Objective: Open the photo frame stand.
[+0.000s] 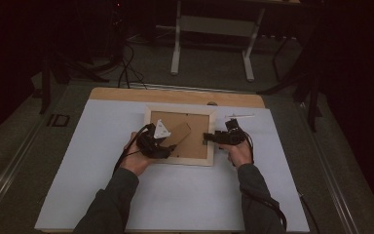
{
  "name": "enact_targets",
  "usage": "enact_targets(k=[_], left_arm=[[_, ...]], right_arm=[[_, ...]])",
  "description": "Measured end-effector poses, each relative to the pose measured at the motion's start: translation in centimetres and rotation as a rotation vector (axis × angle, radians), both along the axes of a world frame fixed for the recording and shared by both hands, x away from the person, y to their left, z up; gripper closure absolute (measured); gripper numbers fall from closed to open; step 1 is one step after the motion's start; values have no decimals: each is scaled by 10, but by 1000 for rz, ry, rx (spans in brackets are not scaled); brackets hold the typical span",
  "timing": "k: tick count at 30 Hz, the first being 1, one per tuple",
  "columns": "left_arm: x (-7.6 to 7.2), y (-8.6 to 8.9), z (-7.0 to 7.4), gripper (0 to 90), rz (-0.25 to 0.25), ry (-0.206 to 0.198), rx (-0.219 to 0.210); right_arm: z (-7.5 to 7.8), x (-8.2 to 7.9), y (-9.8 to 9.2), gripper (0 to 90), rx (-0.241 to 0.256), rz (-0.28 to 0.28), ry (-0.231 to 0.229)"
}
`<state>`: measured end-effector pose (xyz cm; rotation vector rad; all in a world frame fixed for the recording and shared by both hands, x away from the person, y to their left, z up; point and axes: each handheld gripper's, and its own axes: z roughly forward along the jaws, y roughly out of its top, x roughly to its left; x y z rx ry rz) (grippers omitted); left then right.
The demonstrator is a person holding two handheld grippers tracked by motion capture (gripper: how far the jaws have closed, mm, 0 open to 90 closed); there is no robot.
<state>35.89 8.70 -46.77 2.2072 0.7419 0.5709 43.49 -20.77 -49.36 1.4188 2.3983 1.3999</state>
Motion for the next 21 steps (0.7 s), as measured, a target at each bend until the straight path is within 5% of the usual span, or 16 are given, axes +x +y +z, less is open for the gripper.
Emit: enact_targets(k=[5,12,17,21], left_arm=[[1,1,1,420,10,-22,-1],[3,3,2,420,11,4,-22],[9,11,4,452,18,89,-146],[17,22,4,519,37,204,-306]], right_arm=[[3,-1,-1,556,16,-24,-22],[0,-4,-2,558,31,-34,-36],[0,-5,-2,558,37,-35,-41],[-2,-6,-4,557,43,-36,-42]])
